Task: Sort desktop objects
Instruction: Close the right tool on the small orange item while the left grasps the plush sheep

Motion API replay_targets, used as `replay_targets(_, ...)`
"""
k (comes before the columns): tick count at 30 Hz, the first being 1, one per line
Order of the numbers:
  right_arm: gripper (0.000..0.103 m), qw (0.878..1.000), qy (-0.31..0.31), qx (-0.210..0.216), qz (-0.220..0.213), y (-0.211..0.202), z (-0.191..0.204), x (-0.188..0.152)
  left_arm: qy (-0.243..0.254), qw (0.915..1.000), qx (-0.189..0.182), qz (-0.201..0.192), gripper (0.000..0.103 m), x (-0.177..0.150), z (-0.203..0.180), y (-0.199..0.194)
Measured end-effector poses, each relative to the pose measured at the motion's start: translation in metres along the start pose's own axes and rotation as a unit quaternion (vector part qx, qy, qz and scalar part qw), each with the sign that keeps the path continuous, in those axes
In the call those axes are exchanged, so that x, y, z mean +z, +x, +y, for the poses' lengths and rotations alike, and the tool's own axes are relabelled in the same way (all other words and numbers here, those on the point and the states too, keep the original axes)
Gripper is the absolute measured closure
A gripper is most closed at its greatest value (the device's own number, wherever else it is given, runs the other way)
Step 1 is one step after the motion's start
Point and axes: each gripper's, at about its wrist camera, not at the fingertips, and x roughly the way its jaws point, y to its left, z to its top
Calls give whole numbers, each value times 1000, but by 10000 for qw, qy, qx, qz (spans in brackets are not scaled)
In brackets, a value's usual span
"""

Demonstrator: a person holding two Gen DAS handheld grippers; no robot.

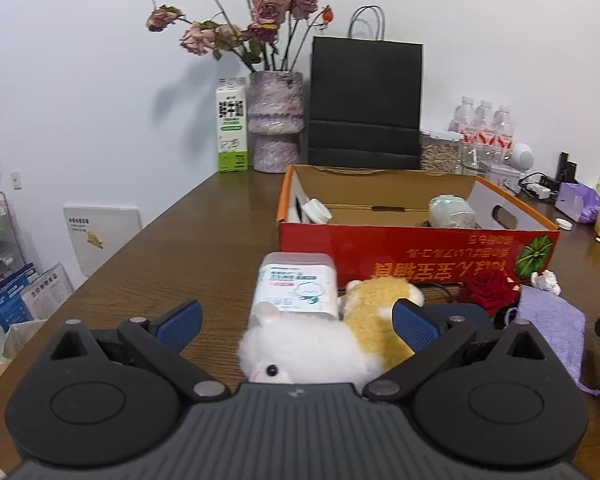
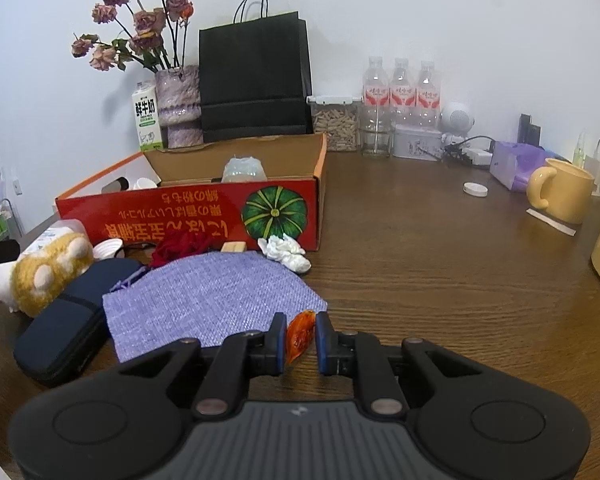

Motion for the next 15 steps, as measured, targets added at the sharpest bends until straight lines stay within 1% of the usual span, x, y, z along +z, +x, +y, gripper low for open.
replay_targets(5,89,10000,-30,38,-30,-2,3,1,222,9995,-236,25,0,10,-16,5)
replay_targets(7,89,10000,-47,53,-36,-3,5,2,330,9988,-334,116,0,15,-23,11)
replay_targets(9,89,9999,-68,62,-53,-4,6,3,399,9980,-428,236,3,20,-29,19)
replay_targets(11,89,9999,-75,75,-73,-4,6,5,448,9973,-461,347,16,22,-34,29)
replay_targets(12,89,9999,-75,81,-80,-5,6,5,467,9969,-481,415,19,23,-36,33)
replay_targets(14,89,9999,-67,93,-84,-4,5,6,431,9959,-542,578,41,23,-38,41)
replay_targets(15,89,9999,-59,101,-80,-4,5,6,410,9950,-589,688,46,22,-38,45)
